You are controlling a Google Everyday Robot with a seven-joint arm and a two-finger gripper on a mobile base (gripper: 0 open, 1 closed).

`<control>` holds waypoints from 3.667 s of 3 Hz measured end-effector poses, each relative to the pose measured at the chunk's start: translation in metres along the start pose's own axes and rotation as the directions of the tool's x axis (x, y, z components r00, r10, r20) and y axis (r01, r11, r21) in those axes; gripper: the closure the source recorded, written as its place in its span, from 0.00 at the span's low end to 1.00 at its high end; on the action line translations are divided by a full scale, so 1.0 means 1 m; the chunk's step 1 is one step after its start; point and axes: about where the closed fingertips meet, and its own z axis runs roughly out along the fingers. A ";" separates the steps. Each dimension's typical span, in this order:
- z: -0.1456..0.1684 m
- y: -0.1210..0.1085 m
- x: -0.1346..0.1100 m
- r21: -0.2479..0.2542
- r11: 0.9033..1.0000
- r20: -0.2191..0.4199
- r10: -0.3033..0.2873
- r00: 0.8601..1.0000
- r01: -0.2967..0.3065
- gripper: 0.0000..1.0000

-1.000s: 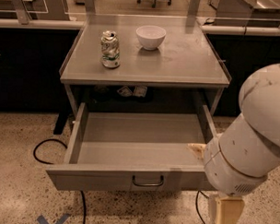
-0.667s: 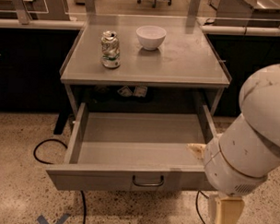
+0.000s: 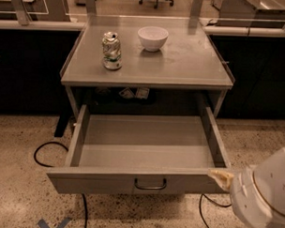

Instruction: Close top drawer

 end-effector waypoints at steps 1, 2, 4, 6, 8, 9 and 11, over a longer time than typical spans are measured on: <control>0.044 0.036 0.024 -0.161 0.982 0.046 0.112 0.993 -0.104 0.00; 0.048 0.027 0.021 -0.152 0.982 0.045 0.119 0.992 -0.111 0.00; 0.096 -0.038 0.019 -0.235 0.946 0.140 0.258 0.956 -0.221 0.00; 0.098 -0.043 0.020 -0.255 0.940 0.144 0.267 0.953 -0.225 0.00; 0.113 -0.101 0.008 -0.313 0.915 0.148 0.312 0.939 -0.255 0.00; 0.105 -0.147 -0.008 -0.251 0.926 0.190 0.331 0.924 -0.281 0.00; 0.091 -0.227 -0.035 -0.145 0.934 0.266 0.356 0.896 -0.328 0.00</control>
Offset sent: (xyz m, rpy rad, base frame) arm -0.0303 -0.0069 -0.0353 0.0457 0.1353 -0.0502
